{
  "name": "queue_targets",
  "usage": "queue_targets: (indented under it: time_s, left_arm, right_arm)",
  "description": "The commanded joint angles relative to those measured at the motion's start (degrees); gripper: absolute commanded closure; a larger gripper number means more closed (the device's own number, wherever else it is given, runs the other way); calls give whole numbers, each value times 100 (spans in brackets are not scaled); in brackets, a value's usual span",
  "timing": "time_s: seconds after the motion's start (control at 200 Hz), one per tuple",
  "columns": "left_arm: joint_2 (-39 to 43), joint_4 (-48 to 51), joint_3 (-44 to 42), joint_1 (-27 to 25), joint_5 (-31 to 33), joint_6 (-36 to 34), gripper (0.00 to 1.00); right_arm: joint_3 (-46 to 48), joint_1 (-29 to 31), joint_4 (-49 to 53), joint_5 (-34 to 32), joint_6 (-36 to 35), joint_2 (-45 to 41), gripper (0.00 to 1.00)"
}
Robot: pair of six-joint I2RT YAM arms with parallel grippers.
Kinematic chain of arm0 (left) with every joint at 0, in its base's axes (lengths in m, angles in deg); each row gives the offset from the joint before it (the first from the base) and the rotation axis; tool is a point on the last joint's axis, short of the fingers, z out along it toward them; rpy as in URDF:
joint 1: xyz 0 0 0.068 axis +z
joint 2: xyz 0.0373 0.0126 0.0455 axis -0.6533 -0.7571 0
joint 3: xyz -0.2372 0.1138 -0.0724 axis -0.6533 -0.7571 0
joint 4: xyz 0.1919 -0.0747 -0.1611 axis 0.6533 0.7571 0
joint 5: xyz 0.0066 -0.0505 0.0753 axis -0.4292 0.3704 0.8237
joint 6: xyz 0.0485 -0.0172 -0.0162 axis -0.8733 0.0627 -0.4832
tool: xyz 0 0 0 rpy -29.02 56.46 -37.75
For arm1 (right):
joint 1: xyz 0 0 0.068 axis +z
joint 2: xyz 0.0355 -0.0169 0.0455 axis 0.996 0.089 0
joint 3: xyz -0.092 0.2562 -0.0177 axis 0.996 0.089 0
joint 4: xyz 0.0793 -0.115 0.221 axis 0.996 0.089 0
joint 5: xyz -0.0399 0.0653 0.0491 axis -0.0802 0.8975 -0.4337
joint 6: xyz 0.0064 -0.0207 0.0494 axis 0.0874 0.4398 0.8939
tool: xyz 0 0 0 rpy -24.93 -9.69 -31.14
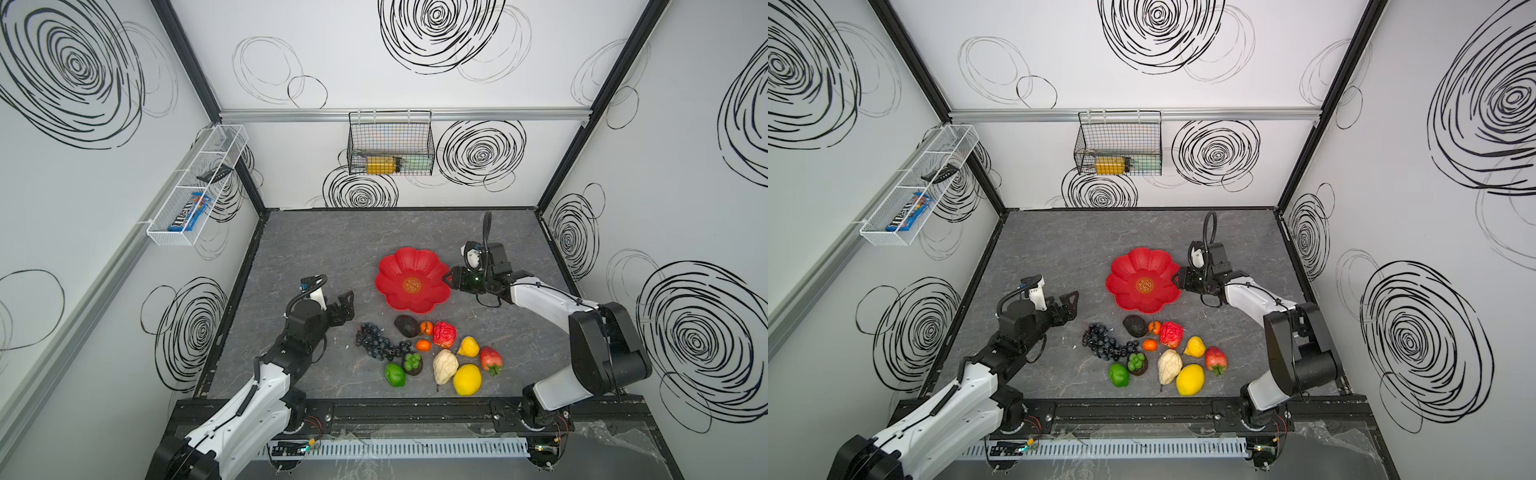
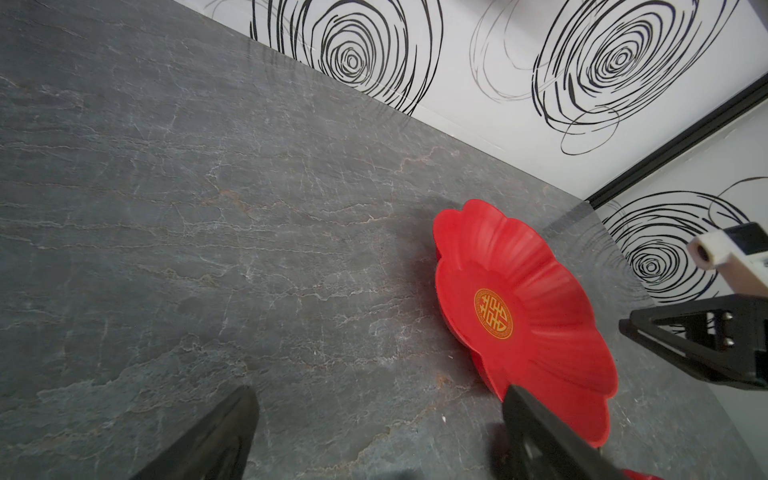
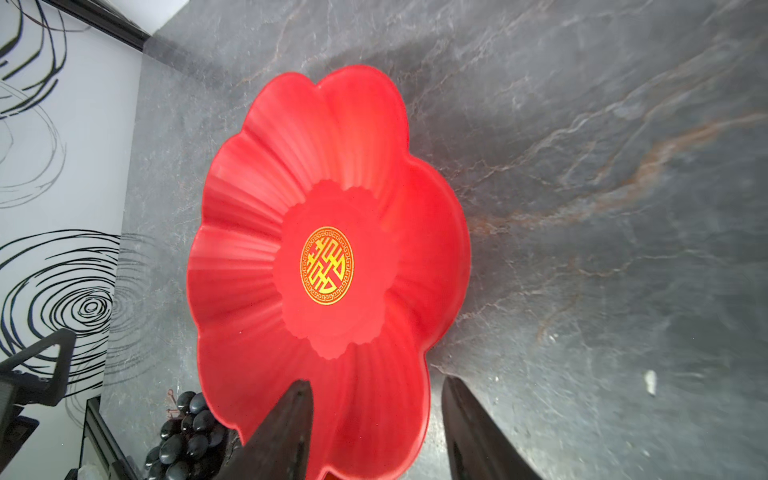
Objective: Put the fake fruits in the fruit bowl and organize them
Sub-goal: 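Drag the red bowl with the right gripper toward the fruit cluster, then grasp the red apple with the right gripper while the left gripper approaches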
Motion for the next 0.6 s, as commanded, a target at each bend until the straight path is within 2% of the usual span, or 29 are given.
queue_targets:
  time_s: [0.0,0.13,0.34,0.525,0.595]
  left_arm:
    - [-19,-153,102,-115,15,-113,4]
    - [60,497,374,-1019,935,-338,4]
    - [360,924,461,-2237,1665,-456,4]
    - [653,482,91,-2496,1768,-642,4]
    - [708,331,26,-2492,1774,-642,4]
  right_arm:
    - [105,43,483,-289,-125,-510,43]
    - [287,316,952,-474,-107,-1108,41]
    - [791,981,1610,-998,224,-1960,36]
    - [1258,1417,1733,-1116,772,-2337,31]
    - [1381,1615,1621,-1091,964,-2344,25]
